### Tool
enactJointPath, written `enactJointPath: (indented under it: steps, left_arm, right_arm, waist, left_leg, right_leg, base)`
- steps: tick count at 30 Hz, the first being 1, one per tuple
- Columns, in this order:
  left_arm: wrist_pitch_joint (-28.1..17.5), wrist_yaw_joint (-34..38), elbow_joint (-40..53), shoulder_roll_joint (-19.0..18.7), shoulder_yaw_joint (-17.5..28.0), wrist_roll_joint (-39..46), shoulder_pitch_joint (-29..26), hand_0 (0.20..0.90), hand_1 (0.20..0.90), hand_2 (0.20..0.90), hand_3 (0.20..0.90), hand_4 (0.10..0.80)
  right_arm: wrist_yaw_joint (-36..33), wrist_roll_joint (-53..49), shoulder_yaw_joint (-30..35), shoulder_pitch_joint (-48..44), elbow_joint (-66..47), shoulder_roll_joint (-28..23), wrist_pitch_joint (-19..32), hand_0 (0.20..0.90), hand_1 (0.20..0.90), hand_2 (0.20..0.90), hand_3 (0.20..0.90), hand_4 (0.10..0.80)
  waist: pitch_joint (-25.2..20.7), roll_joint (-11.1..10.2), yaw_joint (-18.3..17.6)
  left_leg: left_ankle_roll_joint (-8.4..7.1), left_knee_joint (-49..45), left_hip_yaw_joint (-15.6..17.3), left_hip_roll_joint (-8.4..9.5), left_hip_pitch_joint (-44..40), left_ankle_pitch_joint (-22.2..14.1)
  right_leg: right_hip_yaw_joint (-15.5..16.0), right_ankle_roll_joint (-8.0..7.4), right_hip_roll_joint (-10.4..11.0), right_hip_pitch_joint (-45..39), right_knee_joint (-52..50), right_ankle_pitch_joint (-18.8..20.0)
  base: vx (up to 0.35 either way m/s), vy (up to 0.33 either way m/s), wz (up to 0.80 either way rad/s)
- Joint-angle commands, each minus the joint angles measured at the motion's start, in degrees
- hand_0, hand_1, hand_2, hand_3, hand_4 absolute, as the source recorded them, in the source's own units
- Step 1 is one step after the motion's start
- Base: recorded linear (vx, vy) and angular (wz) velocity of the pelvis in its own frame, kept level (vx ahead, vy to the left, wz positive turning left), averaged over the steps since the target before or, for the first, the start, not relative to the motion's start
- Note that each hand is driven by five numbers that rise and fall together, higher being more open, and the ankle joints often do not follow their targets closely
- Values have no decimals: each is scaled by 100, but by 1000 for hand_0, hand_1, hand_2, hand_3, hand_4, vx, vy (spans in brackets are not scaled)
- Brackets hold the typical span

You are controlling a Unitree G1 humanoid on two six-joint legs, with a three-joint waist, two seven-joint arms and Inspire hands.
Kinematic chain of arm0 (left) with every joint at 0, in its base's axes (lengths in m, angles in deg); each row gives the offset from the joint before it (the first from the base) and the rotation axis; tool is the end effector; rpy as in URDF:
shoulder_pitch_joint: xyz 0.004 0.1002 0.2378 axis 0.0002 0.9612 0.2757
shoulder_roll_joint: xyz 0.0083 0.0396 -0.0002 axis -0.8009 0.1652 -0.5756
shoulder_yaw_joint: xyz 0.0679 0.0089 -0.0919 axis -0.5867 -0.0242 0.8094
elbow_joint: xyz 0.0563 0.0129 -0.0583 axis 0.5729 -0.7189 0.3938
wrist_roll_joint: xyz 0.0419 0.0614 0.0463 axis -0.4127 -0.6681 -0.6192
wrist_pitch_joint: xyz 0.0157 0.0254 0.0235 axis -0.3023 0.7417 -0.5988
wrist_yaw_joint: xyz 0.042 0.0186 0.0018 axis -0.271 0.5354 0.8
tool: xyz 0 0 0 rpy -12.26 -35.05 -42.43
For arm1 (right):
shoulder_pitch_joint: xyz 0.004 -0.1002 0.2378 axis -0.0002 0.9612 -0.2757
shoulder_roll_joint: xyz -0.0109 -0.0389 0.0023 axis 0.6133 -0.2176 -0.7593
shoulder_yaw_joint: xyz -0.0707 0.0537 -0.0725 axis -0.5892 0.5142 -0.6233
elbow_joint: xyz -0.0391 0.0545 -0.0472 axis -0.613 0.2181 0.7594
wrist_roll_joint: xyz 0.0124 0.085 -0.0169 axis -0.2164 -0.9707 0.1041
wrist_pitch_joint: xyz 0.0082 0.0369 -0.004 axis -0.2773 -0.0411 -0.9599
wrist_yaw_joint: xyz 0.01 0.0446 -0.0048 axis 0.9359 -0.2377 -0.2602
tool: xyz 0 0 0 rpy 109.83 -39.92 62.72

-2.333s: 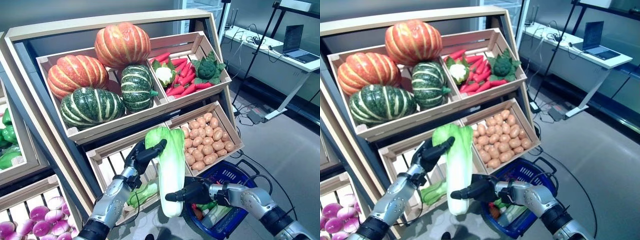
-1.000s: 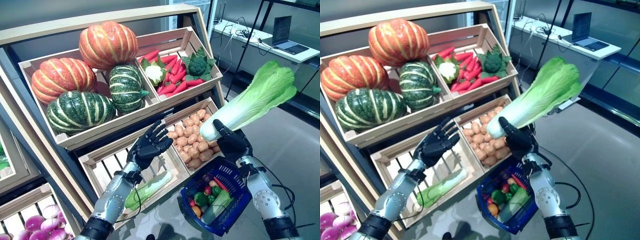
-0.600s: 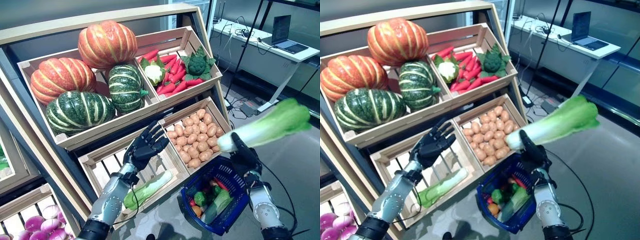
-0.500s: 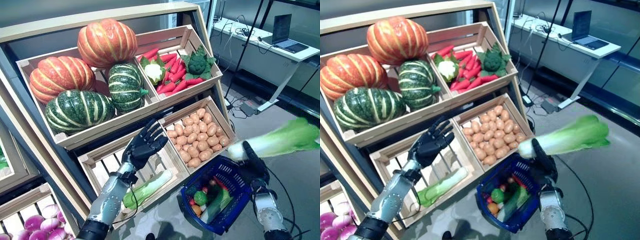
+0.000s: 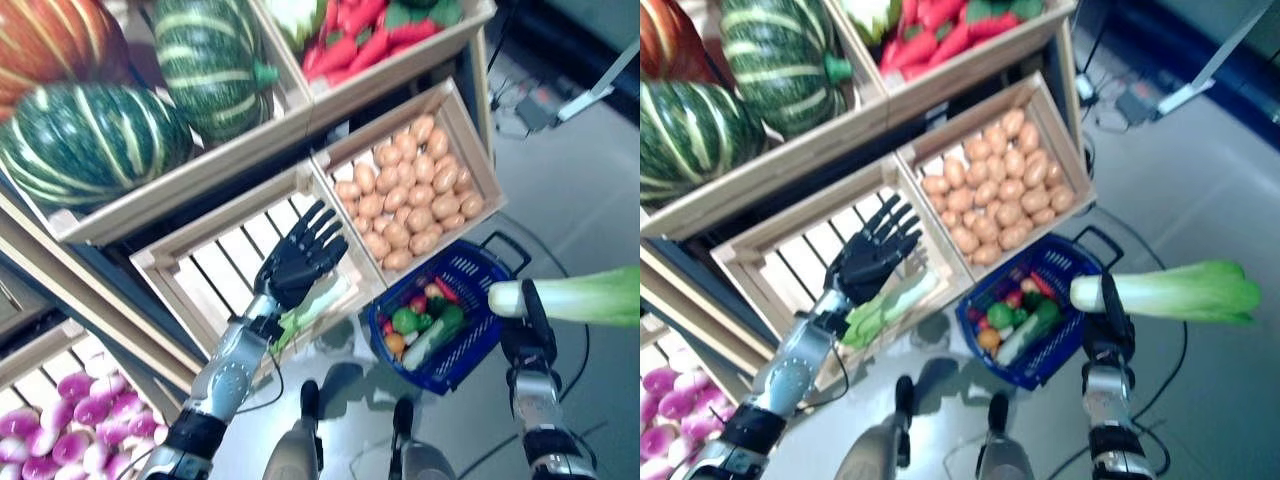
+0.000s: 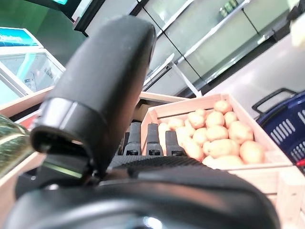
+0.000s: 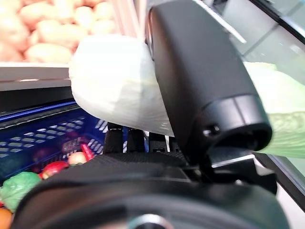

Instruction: Put vegetables into the basket

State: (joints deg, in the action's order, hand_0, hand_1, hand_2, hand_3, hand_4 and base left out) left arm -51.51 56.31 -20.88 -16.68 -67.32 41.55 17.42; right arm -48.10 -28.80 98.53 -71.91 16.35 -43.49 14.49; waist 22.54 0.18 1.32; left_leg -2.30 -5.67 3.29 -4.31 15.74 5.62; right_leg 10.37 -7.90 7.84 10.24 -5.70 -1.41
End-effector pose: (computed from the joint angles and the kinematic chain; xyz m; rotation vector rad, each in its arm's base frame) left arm 0.2535 0.1700 0.0846 -0.6398 -0.1648 -0.5014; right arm 0.2389 -0.2566 0.0079 1.1603 -0.0667 -0.5722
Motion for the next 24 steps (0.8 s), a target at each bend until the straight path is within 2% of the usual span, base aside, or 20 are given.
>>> enactJointPath:
  steps: [1,4,10,14,17,24]
  left_arm:
    - [-744,-407,502,64,120,206,-672,900,900,900,900,800]
    - [-761,-512,509,215,179,396,-822,900,900,900,900,800]
    - [-899,-652,754,392,208,253,-997,900,900,900,900,800]
    - [-938,-721,790,377,276,452,-1103,900,900,900,900,800]
    - [-944,-783,796,358,268,488,-1174,900,900,900,900,800]
    - [-1205,-959,951,418,221,503,-1249,900,900,900,900,800]
  right_arm:
    - [28,84,-111,-550,-341,-517,530,300,300,300,300,400]
    - [2,476,-215,-825,-112,-583,384,300,300,300,300,400]
    - [-71,1120,-428,-1233,95,-831,114,300,300,300,300,400]
    - [-162,1750,-614,-1486,438,-1076,-251,300,300,300,300,400]
    - [-240,1843,-721,-1634,692,-1170,-406,300,300,300,300,400]
    - [-904,2353,-836,-1810,1177,-1189,-805,300,300,300,300,400]
  waist:
    - [-37,-114,151]
    - [113,-98,181]
    - [248,-50,231]
    - [270,11,257]
    - [246,33,268]
    - [263,110,271]
  left_leg:
    - [-74,-1504,-284,115,637,-931]
    - [-58,-2170,-326,135,1056,-1176]
    - [20,-3415,-249,245,1801,-1755]
    - [49,-4205,-210,235,2174,-2090]
    - [103,-4672,-220,259,2335,-2355]
    - [116,-5455,-253,299,2518,-2756]
  right_leg:
    - [-156,412,82,811,-1566,-300]
    - [-174,509,178,1215,-2279,-564]
    - [-239,627,377,2023,-3695,-1126]
    - [-324,686,513,2460,-4496,-1418]
    - [-388,737,533,2672,-4921,-1619]
    - [-510,780,590,2968,-5627,-1936]
  base:
    - [-94,-32,14]
    - [-94,4,10]
    - [-52,51,9]
    - [-21,54,3]
    - [21,43,4]
    - [79,51,2]
